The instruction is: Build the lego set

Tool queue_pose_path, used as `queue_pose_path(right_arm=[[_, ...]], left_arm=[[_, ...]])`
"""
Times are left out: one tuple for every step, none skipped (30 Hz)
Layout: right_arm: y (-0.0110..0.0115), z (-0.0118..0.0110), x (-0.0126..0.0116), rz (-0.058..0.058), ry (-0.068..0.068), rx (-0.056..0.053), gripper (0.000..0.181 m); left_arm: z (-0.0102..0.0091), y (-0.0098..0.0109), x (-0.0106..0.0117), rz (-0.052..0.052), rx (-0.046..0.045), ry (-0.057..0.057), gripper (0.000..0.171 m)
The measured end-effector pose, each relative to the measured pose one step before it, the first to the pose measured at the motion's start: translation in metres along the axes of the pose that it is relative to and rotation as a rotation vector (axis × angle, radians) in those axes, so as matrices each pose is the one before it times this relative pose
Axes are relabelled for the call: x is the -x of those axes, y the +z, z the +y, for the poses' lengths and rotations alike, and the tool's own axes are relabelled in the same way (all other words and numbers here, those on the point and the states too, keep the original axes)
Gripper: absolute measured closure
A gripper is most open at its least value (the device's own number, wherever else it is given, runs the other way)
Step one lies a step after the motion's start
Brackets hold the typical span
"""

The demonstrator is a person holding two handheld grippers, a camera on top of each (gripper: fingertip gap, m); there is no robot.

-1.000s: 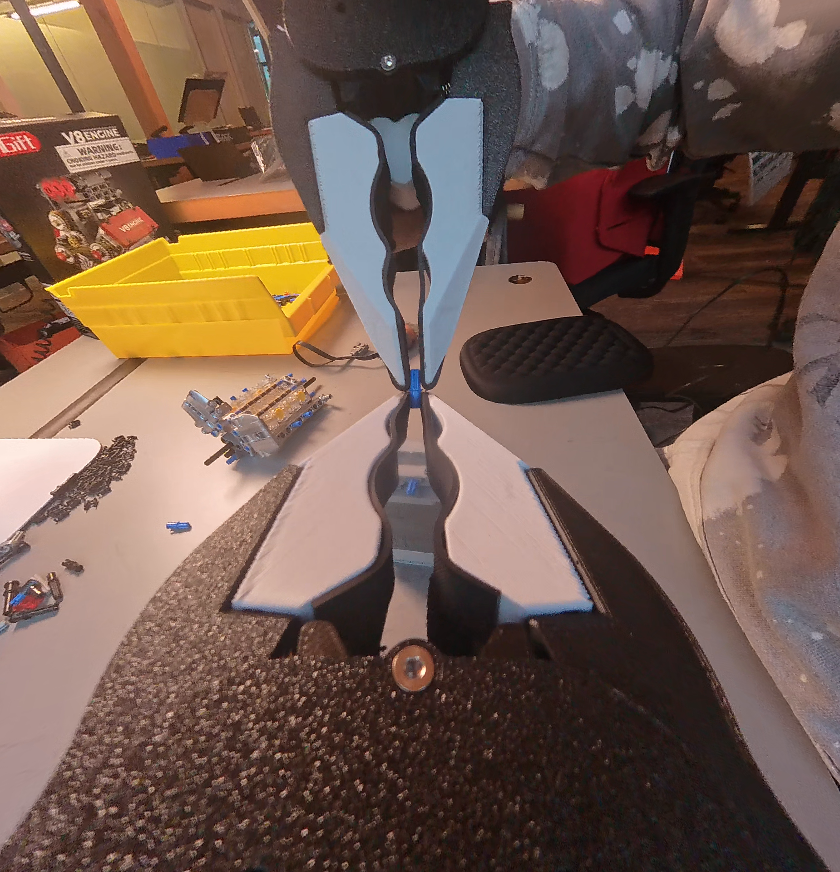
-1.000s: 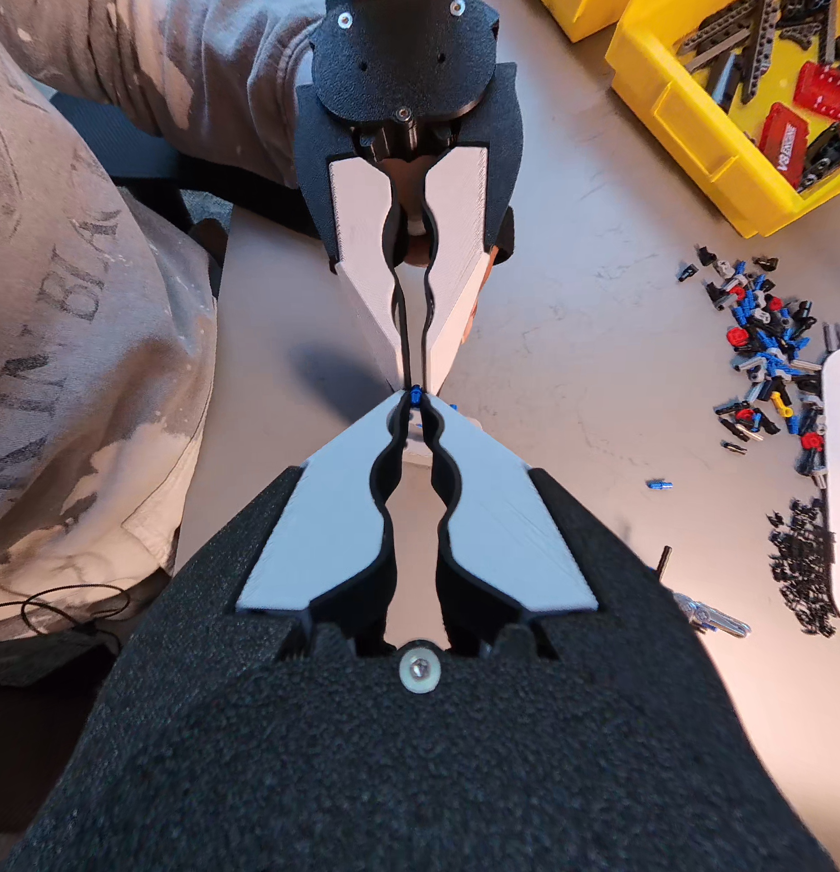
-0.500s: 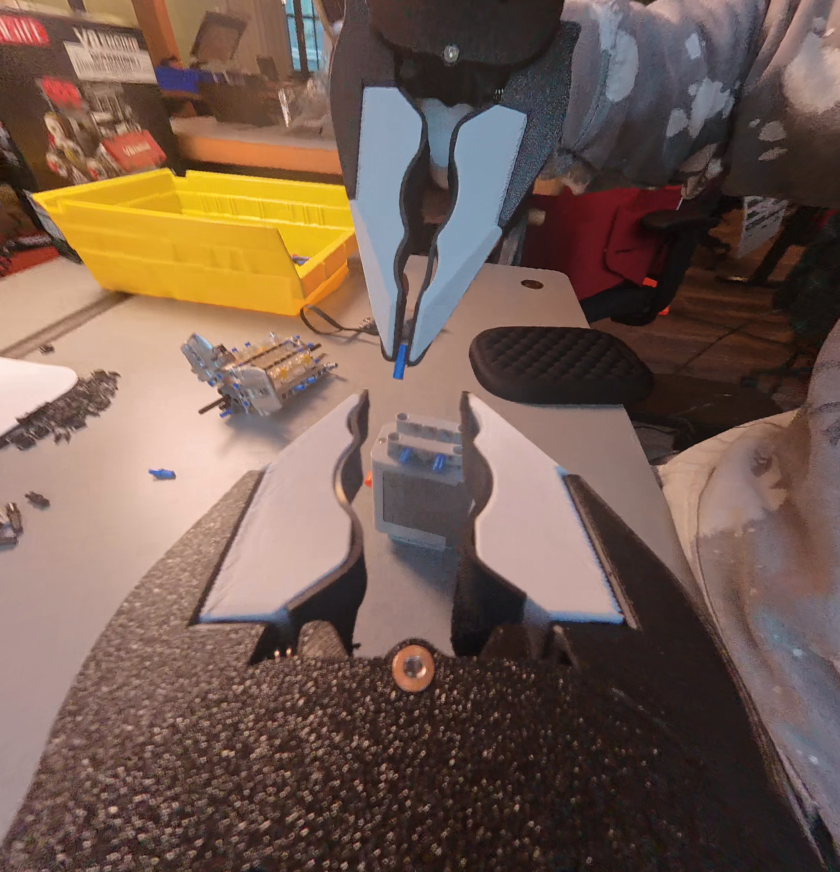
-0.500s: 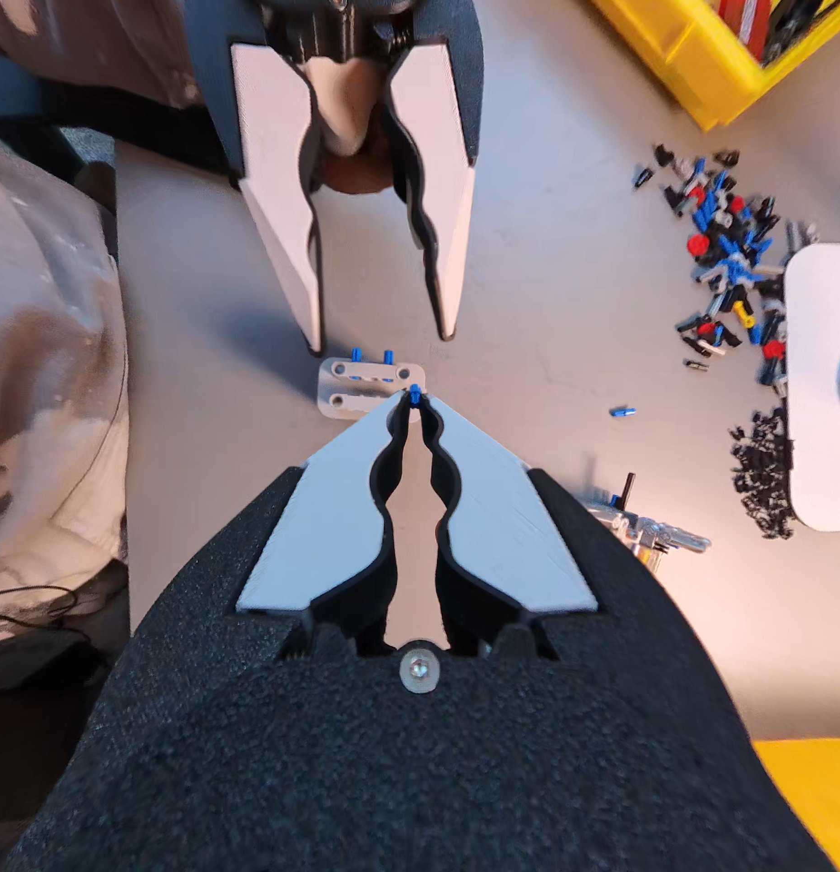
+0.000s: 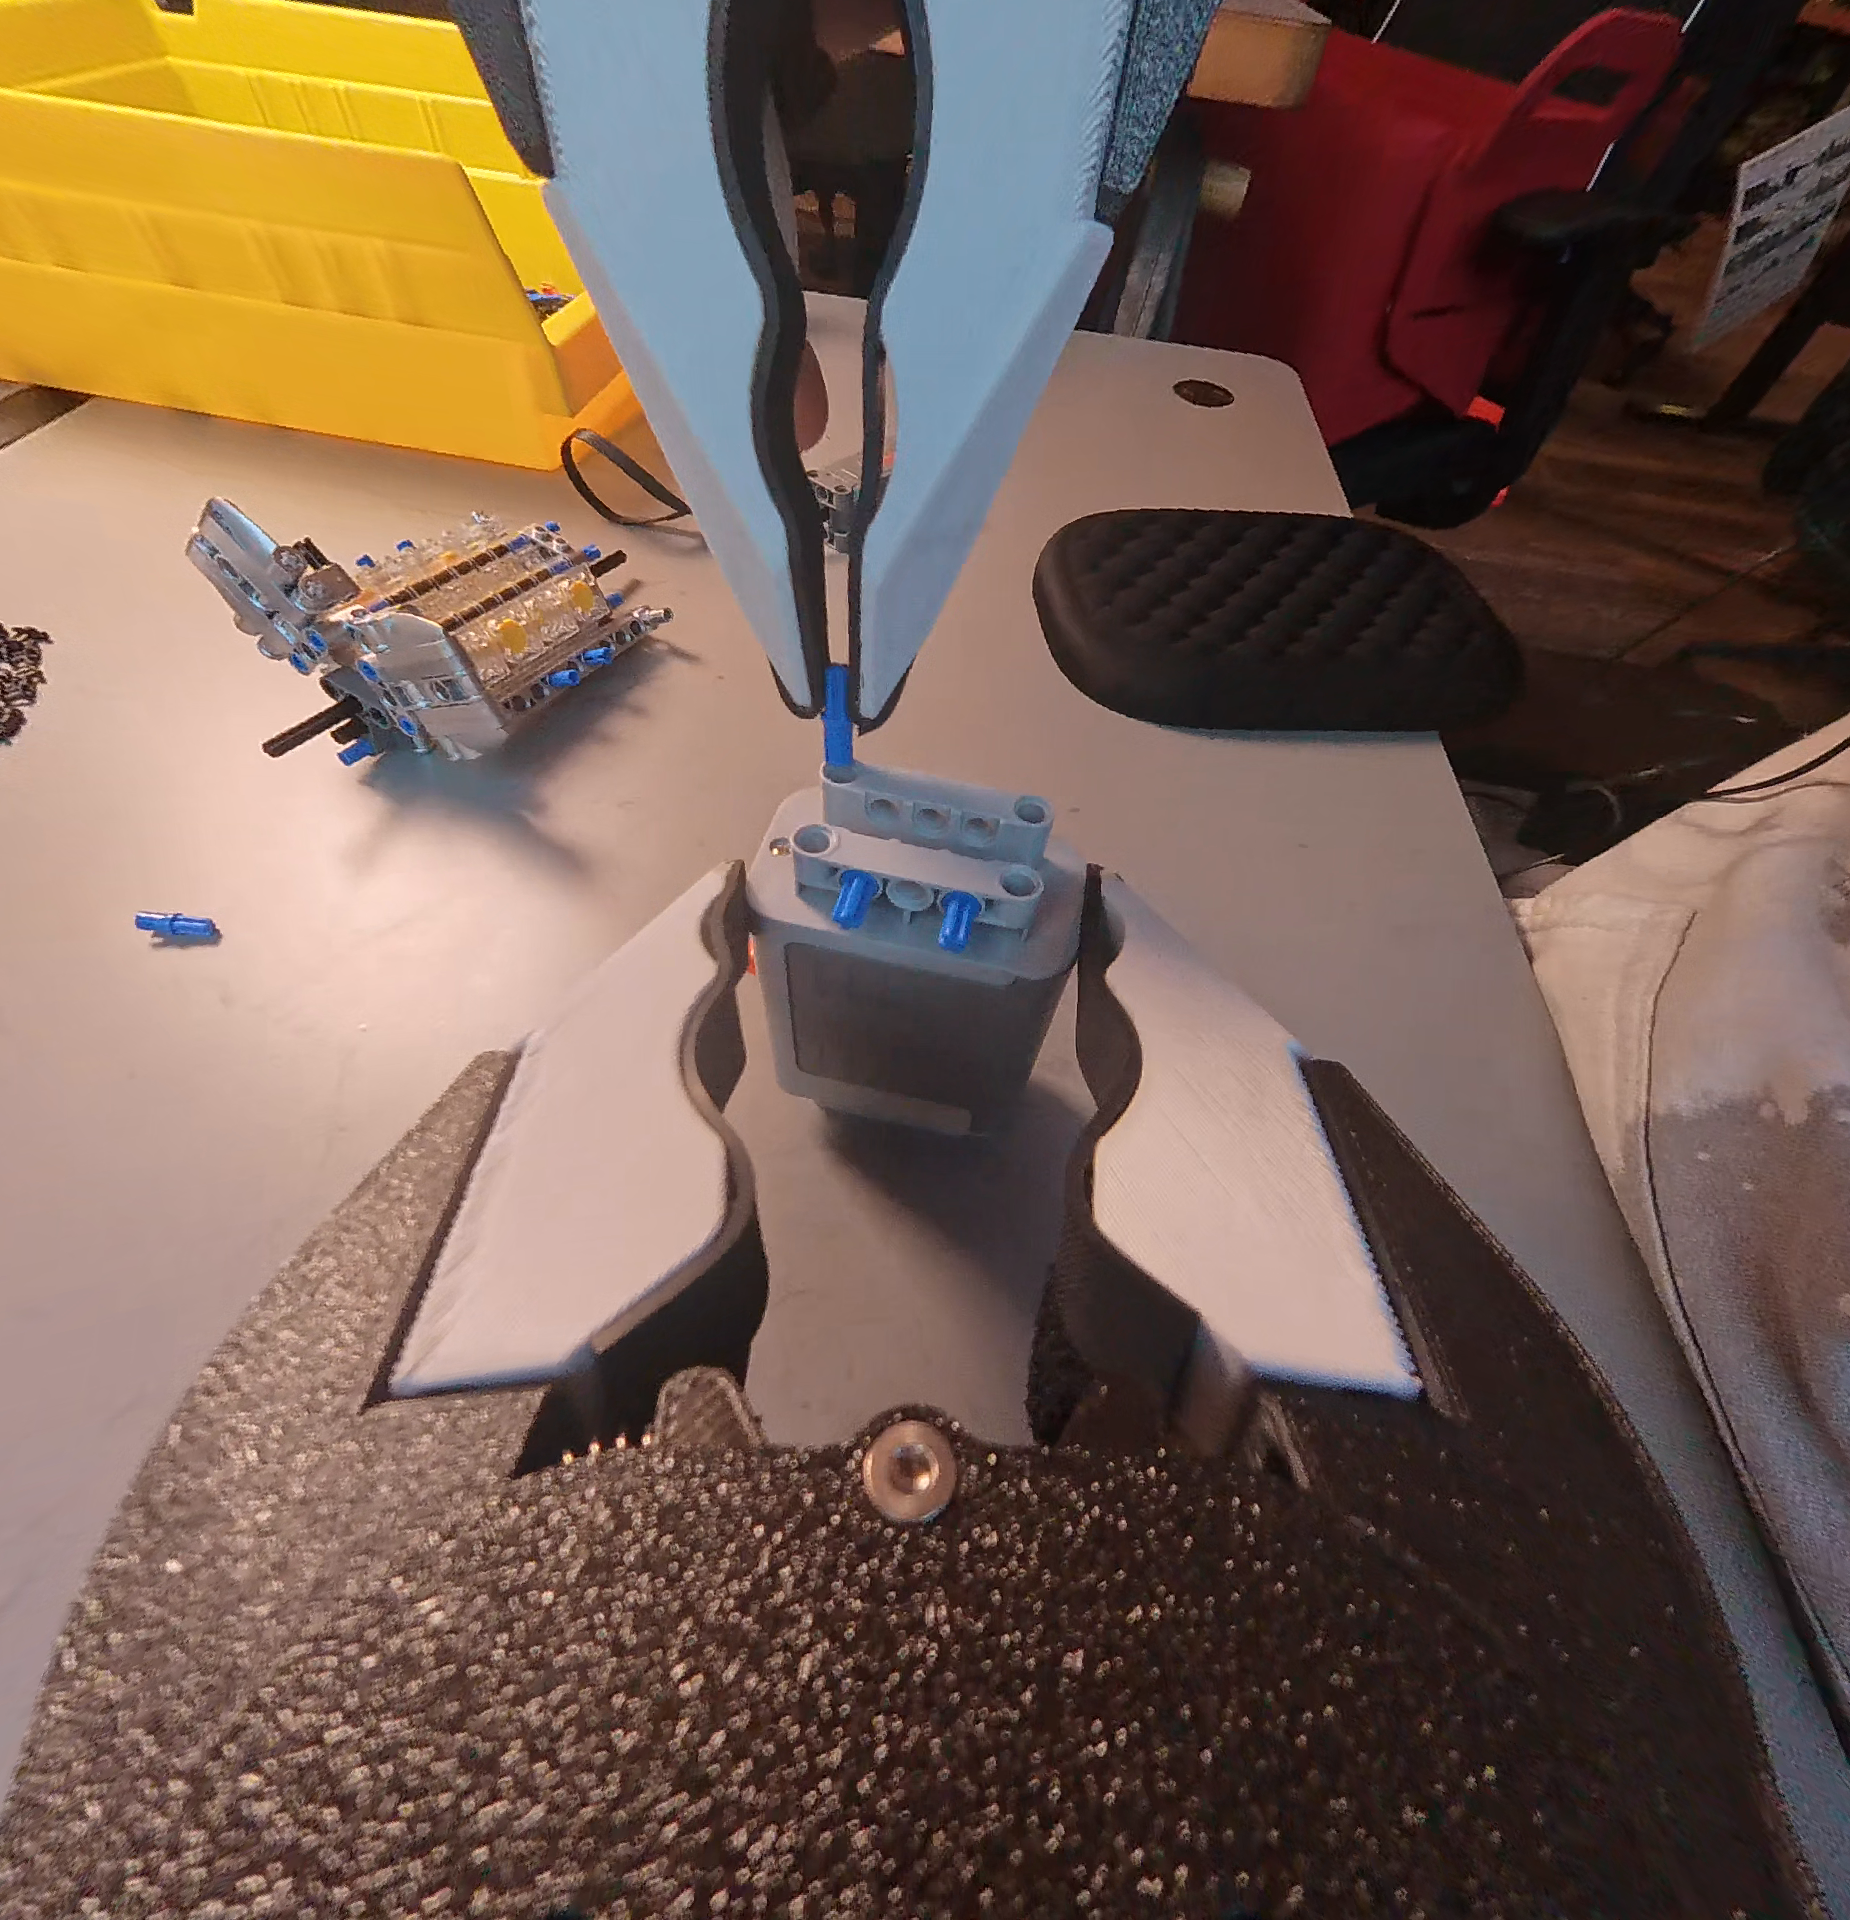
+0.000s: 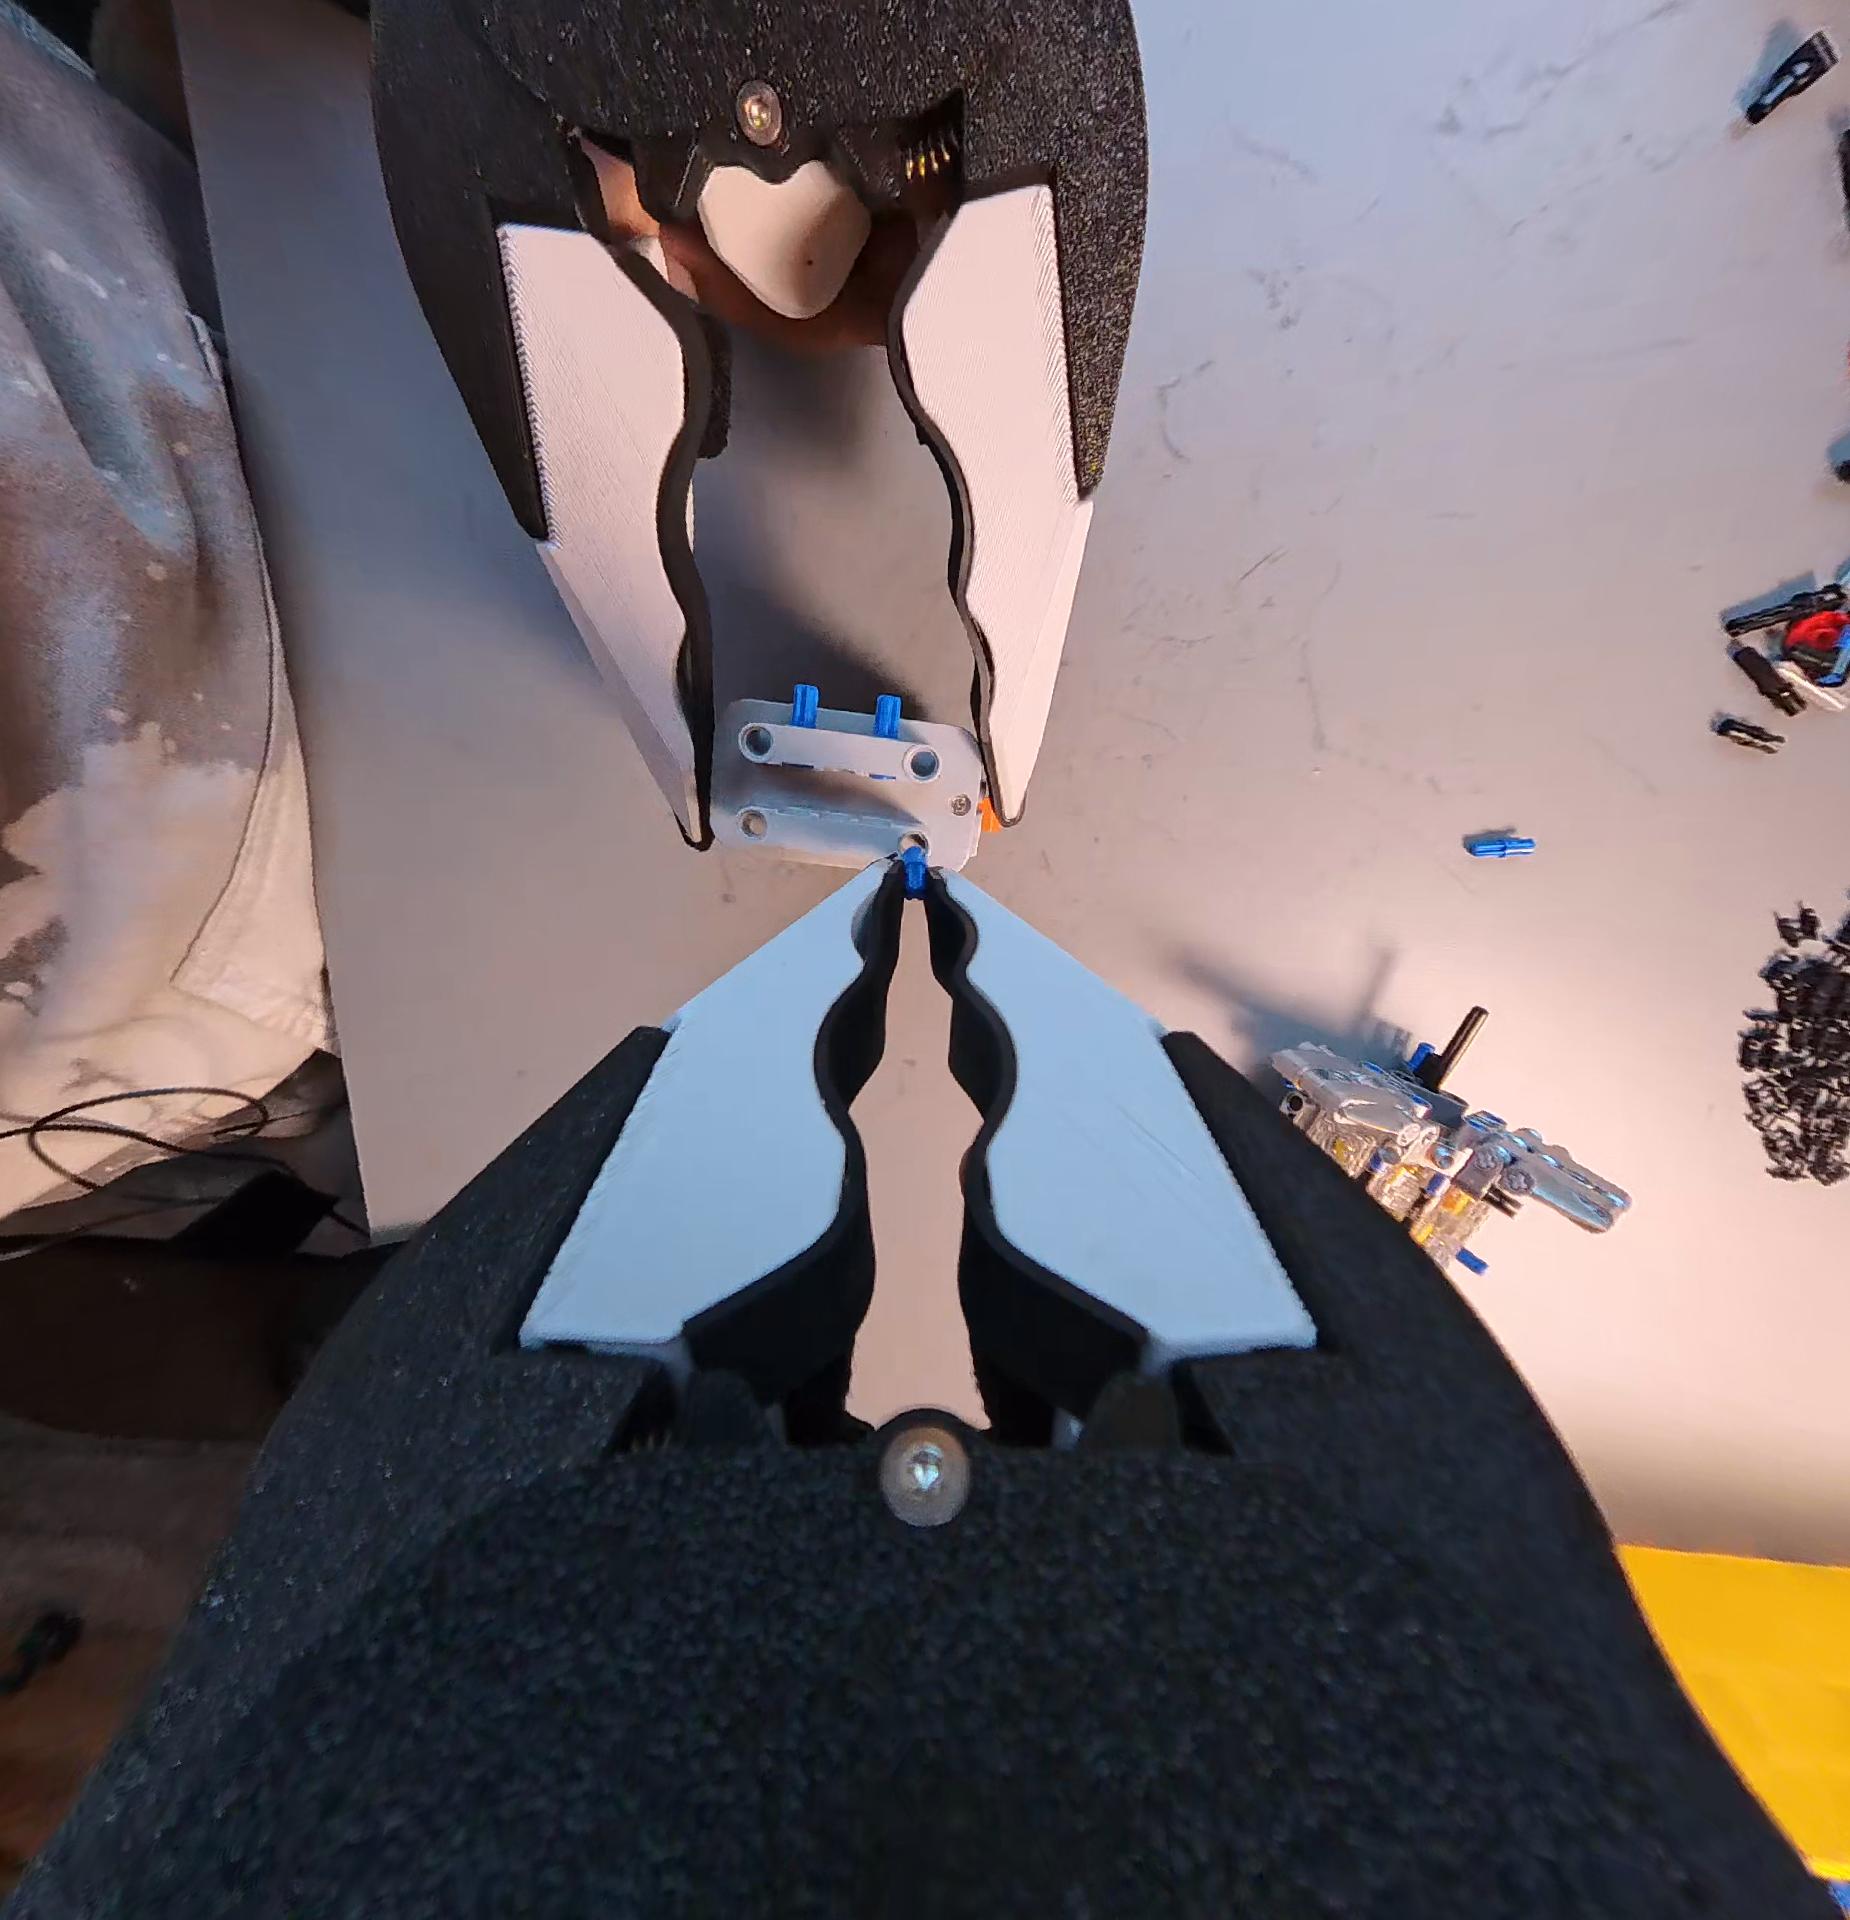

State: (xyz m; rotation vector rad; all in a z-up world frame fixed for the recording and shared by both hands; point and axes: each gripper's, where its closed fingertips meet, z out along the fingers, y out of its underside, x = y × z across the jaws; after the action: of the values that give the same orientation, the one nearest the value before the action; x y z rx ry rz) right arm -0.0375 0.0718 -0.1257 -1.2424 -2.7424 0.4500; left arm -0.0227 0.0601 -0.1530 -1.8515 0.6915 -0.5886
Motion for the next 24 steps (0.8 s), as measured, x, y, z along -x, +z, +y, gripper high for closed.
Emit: queue_pose_path(right_arm=[[-0.00005, 0.00028, 0.00019, -0.0028, -0.0014, 0.0143, 0.178], [0.00000, 0.00018, 0.00015, -0.0006, -0.0054, 0.0134, 0.178], [-0.00001, -0.00010, 0.00018, -0.0011, -0.0069, 0.0121, 0.178], [0.00002, -0.00047, 0.00016, -0.0008, -0.0055, 0.0103, 0.178], [0.00010, -0.00110, 0.00028, -0.0019, -0.0040, 0.0062, 0.178], [0.00066, -0.00108, 0.00117, -0.0072, -0.0017, 0.0073, 0.178], [0.00049, -0.00116, 0.00027, 0.0009, -0.0043, 0.0070, 0.178], [0.00024, -0.00002, -0.00022, 0.0027, -0.0074, 0.0138, 0.178], [0.00010, 0.00008, -0.00008, -0.0001, -0.0026, 0.0130, 0.178], [0.00009, -0.00022, -0.00007, -0.0016, 0.0017, 0.0088, 0.178], [0.00000, 0.00006, -0.00006, -0.0026, 0.0038, 0.0089, 0.178], [-0.00007, 0.00048, 0.00004, -0.0007, 0.0000, 0.0112, 0.178], [-0.00002, 0.00010, -0.00004, 0.0018, -0.0042, 0.0095, 0.178], [-0.00008, 0.00015, 0.00011, 0.0019, -0.0029, 0.0105, 0.178], [-0.00024, 0.00030, -0.00029, 0.0033, -0.0037, 0.0107, 0.178], [-0.00023, 0.00090, -0.00163, 0.0095, -0.0043, 0.0139, 0.178], [-0.00009, 0.00087, -0.00034, -0.0007, -0.0031, 0.0112, 0.178], [-0.00010, -0.00009, 0.00028, -0.0050, 0.0010, 0.0058, 0.179], [0.00034, 0.00026, 0.00030, -0.0023, -0.0021, 0.0082, 0.179], [0.00018, -0.00041, 0.00020, -0.0001, -0.0043, 0.0053, 0.179], [0.00035, -0.00032, 0.00032, -0.0012, -0.0015, 0.0072, 0.179], [0.00016, -0.00041, -0.00024, 0.0015, -0.0052, 0.0053, 0.179], [0.00001, -0.00029, -0.00021, 0.0007, -0.0035, 0.0058, 0.178], [0.00005, -0.00007, -0.00005, -0.0010, -0.0024, 0.0063, 0.178]], left_arm=[[0.00001, 0.00003, 0.00008, -0.0016, 0.00095, 0.0020, 0.110], [0.00000, 0.00010, 0.00010, -0.0020, 0.00100, 0.0027, 0.110], [0.00008, -0.00002, 0.00022, -0.0013, 0.00159, 0.0007, 0.110], [0.00000, -0.00007, 0.00030, -0.0004, 0.00187, -0.0002, 0.110], [0.00005, -0.00001, 0.00001, 0.0009, 0.00146, 0.0000, 0.110], [0.00004, 0.00008, 0.00001, 0.0007, 0.00070, -0.0005, 0.110], [-0.00011, 0.00027, -0.00005, 0.0001, -0.00003, -0.0004, 0.110], [-0.00008, 0.00009, 0.00011, -0.0001, -0.00036, 0.0003, 0.110], [0.00011, -0.00008, 0.00000, -0.0001, -0.00025, -0.0004, 0.110], [0.00006, -0.00014, 0.00004, 0.0002, 0.00013, -0.0012, 0.110], [0.00007, -0.00015, 0.00007, 0.0001, 0.00022, -0.0008, 0.110], [-0.00006, 0.00000, -0.00005, -0.0002, 0.00041, -0.0001, 0.110], [0.00000, 0.00003, 0.00001, -0.0008, 0.00094, 0.0007, 0.110], [0.00001, 0.00007, 0.00007, -0.0009, 0.00126, 0.0002, 0.110], [0.00010, -0.00002, -0.00011, -0.0004, 0.00166, -0.0002, 0.110], [0.00002, -0.00013, 0.00003, -0.0001, 0.00171, -0.0005, 0.110], [0.00006, -0.00001, 0.00001, -0.0003, 0.00148, -0.0002, 0.110], [-0.00008, 0.00004, 0.00002, -0.0005, 0.00125, 0.0004, 0.110], [0.00000, -0.00003, -0.00001, -0.0003, 0.00078, 0.0005, 0.110], [-0.00003, 0.00012, 0.00002, -0.0003, 0.00018, -0.0002, 0.110], [0.00001, 0.00000, 0.00002, -0.0004, 0.00005, -0.0004, 0.110], [-0.00002, 0.00006, -0.00002, -0.0003, 0.00004, 0.0001, 0.110], [0.00000, -0.00005, -0.00004, -0.0001, -0.00026, 0.0002, 0.110], [-0.00005, -0.00003, 0.00008, 0.0001, -0.00048, 0.0003, 0.110]])
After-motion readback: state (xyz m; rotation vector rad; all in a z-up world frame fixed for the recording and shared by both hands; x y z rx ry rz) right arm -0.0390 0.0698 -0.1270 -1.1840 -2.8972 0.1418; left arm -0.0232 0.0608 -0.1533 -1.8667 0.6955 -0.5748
